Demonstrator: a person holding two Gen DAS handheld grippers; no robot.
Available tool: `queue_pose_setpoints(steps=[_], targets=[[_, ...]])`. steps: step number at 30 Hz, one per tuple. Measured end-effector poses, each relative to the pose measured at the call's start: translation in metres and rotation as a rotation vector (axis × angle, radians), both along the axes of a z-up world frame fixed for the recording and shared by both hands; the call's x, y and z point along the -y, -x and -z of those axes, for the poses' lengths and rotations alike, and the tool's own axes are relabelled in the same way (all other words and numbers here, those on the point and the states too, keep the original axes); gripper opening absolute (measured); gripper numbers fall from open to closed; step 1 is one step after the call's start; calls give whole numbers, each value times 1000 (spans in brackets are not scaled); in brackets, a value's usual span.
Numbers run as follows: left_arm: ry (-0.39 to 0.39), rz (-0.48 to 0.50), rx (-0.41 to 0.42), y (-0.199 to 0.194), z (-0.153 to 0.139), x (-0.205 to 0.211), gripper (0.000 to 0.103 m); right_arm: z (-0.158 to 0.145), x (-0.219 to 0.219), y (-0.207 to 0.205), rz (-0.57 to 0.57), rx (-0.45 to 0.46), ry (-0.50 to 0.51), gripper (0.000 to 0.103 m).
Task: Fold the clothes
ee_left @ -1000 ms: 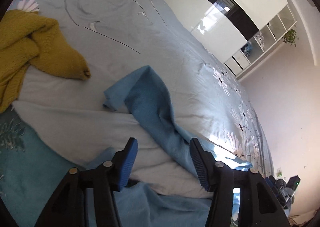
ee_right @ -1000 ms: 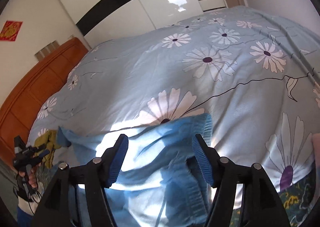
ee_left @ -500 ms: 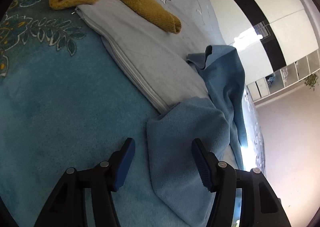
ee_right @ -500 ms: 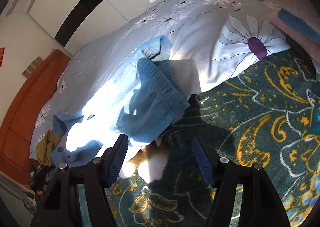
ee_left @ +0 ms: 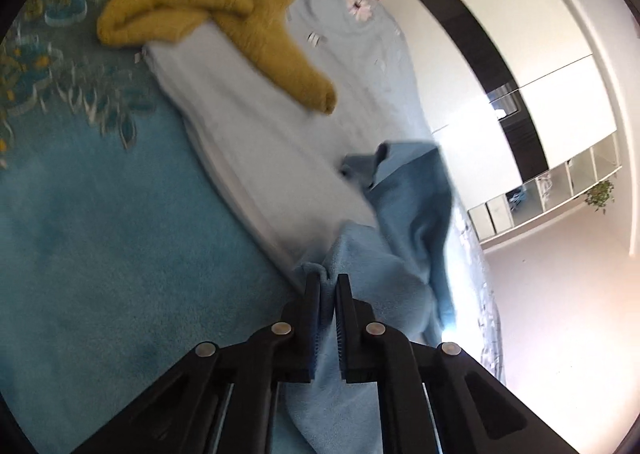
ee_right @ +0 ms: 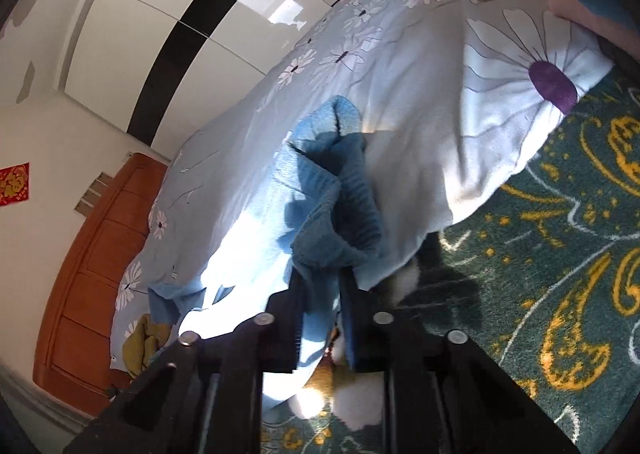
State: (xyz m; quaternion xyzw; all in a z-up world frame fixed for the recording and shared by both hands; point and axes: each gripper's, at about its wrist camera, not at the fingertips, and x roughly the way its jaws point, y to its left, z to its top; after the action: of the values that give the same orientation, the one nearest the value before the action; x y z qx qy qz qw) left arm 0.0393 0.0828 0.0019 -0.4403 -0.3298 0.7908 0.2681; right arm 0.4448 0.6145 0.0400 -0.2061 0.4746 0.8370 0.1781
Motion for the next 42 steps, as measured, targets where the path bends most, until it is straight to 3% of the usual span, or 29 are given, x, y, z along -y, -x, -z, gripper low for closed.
queue_pose_setpoints(steps=[7,10,14,17,19,23,24,25,27,30,34,39,41,42], targets=[[39,-20,-60,-22,-15,42,7,-88,33,-47,-14,-135,-208,2],[55,-28,-86,-31,-21,60,7,-102,46,-79,-6,-131,-267,2],[77,-39,-120,-43,-29,83,7,-73,54,-87,-63,-8,-253,2],[79,-52,-39,-30,-3,81,7,-37,52,-82,-80,51,-160,3],[81,-54,-30,-26,2,79,7,-16,50,-74,-93,89,-130,4],[38,-79,-53,-16,-8,84,9,11,43,-57,-81,102,-97,5],[42,-94,-64,-17,-11,87,9,15,41,-53,-71,100,-94,15],[47,-98,-66,-16,-11,90,8,19,39,-49,-61,98,-91,34],[50,-91,-44,-16,-5,94,10,27,33,-44,-39,71,-53,56],[42,-54,43,-19,13,98,18,37,27,-38,-14,57,-12,56],[-24,-13,146,-29,36,94,39,41,22,-28,1,40,5,56],[-51,-23,157,-25,41,71,40,41,18,-12,12,1,36,58],[-64,-34,148,-22,39,62,37,42,16,-11,11,-47,77,43],[-58,-44,153,-20,40,60,36,43,16,-12,10,-67,104,24]])
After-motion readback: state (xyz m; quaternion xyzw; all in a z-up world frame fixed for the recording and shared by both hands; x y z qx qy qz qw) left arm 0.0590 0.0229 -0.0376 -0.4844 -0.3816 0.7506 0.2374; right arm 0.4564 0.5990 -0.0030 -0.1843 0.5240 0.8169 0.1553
